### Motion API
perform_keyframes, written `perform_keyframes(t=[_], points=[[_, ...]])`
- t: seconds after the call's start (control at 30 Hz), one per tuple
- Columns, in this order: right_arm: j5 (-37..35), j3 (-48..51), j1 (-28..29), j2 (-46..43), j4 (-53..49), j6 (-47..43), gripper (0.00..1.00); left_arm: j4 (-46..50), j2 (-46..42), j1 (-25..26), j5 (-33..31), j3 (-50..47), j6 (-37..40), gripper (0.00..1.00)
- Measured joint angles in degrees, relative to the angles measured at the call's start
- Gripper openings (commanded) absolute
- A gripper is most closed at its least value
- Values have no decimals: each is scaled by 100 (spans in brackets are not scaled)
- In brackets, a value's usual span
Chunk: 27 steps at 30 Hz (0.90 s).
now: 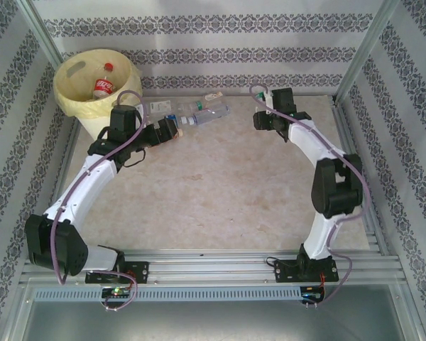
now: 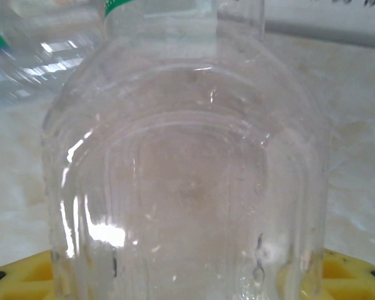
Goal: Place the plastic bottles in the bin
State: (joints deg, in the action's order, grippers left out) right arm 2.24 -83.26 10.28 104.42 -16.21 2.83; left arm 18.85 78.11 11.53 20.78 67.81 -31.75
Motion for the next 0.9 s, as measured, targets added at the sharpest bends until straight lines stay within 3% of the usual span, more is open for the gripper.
perform_keyframes(t=[0.27,0.57,0.77,0.9], points=[[1029,1482,184,-1132,1058,1244,45,-479,291,245,949,68,-46,100],[2162,1878,756,-1711,1390,1482,46,-918,903,702,1814,763,-243,100],[2745,1858,992,-1856,1392,1325,47,-1071,1414,975,1996,1392,-391,100],[3027,1746,1099,-1851,1176,1150,47,-874,1762,1091,1698,1882,-391,97]])
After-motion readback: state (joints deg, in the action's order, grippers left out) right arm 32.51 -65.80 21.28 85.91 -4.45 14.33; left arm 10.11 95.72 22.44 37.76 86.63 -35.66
